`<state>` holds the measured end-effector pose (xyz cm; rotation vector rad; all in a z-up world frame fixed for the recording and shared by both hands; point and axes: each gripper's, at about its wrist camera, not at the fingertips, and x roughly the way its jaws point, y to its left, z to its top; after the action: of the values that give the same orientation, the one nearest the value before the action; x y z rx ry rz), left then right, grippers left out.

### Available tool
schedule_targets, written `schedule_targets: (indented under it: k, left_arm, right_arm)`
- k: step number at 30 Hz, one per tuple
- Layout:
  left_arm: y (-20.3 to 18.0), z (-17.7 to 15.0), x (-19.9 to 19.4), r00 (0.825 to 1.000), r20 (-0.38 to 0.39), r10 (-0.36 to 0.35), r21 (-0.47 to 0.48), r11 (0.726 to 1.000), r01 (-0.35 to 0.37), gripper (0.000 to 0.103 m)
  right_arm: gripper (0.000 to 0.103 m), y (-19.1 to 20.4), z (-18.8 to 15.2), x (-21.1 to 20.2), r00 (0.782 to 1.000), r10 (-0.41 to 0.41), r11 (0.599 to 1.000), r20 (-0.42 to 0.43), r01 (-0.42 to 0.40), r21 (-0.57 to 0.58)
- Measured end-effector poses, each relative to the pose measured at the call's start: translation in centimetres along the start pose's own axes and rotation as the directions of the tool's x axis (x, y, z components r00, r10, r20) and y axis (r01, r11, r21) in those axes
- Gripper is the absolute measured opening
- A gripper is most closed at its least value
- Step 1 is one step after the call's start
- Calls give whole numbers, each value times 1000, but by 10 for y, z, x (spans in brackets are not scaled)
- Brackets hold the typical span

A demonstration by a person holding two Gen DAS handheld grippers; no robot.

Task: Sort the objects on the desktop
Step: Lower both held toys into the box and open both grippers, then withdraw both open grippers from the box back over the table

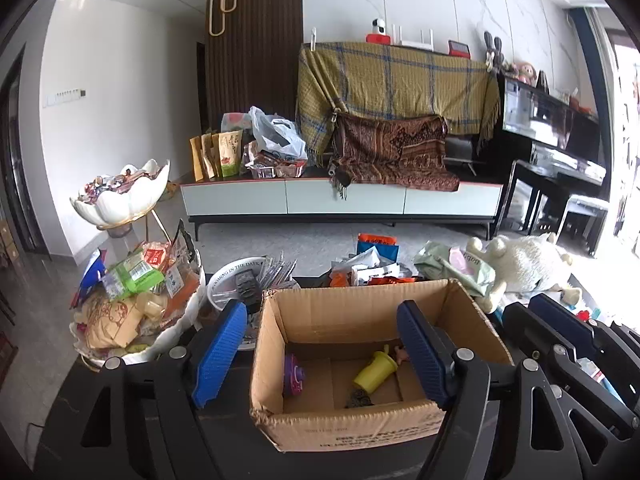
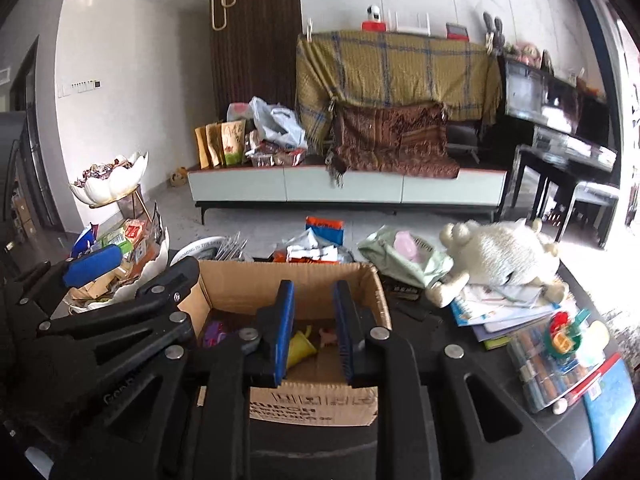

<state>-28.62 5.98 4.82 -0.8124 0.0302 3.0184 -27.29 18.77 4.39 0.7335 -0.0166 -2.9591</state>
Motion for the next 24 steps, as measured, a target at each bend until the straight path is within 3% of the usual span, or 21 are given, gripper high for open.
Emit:
schedule_targets:
  k: [18,24]
  left_arm:
    - [10,-20,-79,989,143,31,-7,1000,-30,82]
    - [15,-22,-95,992,123,8,-1,1000,-8,82]
  right_arm:
    - [18,16,-10,-76,995,-15,1000,99,13,14]
    - [18,23,-15,-100,990,-17,1000,138,17,6]
